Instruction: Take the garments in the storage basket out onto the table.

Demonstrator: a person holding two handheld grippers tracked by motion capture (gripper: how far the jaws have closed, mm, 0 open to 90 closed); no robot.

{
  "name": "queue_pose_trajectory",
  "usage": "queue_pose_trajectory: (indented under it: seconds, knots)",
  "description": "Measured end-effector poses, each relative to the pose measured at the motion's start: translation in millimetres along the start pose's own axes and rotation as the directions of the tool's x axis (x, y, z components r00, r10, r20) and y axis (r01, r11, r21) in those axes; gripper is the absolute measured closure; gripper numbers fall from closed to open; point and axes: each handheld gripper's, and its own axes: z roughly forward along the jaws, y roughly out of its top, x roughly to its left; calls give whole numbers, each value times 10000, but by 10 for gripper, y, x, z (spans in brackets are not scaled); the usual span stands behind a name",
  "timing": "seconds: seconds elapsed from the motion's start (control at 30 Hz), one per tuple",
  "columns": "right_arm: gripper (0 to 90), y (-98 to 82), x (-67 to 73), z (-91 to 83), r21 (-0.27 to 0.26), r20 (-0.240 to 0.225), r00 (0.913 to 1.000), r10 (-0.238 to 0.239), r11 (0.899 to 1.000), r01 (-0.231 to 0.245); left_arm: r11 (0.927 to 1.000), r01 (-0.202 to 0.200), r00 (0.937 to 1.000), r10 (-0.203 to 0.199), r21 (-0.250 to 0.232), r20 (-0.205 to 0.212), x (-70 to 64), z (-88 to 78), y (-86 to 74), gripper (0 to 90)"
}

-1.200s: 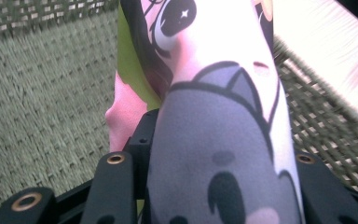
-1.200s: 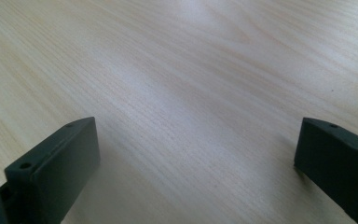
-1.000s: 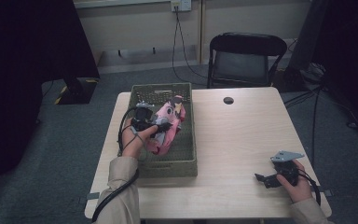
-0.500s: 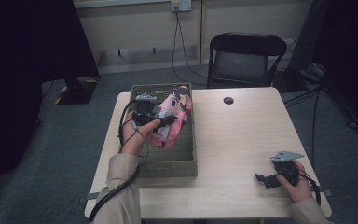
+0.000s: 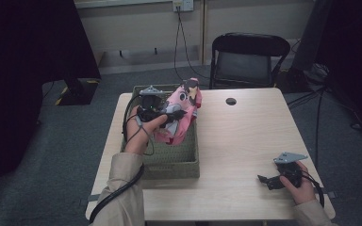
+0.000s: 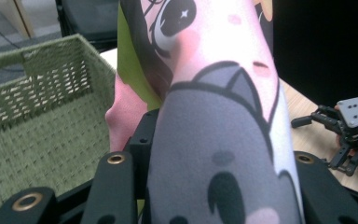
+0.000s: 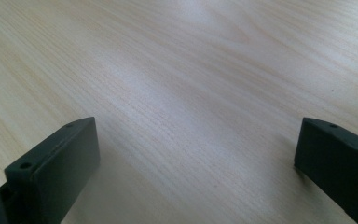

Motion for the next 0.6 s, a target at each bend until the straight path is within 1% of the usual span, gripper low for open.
queue_pose_trajectory:
  seconds: [0.03, 0.1, 0.27, 0.4, 0.47, 0.6]
  knots:
    - [0, 0, 0, 0, -2, 5, 10000, -3, 10000, 3, 10000, -13, 10000, 13, -47, 20, -12, -2, 10, 555]
    - [0, 0, 0, 0, -1, 0, 10000, -2, 10000, 2, 9999, -30, 9998, 32, -123, 191, -46, -2, 36, 555]
    - [0, 0, -1, 1, -13, 3, 10000, -19, 10000, 19, 9997, -197, 9994, 201, -157, 267, -124, -1, 84, 554]
    - [0, 0, -1, 1, -10, 8, 10000, -19, 10000, 19, 9991, -288, 9986, 301, -299, 445, -191, 1, 121, 555]
    - [0, 0, -1, 1, -10, 4, 10000, -20, 10000, 20, 9987, -338, 9974, 361, -372, 630, -227, 2, 141, 554]
    - [0, 0, -1, 1, -11, 6, 10000, -16, 10000, 16, 9979, -479, 9955, 514, -443, 800, -301, 19, 173, 555]
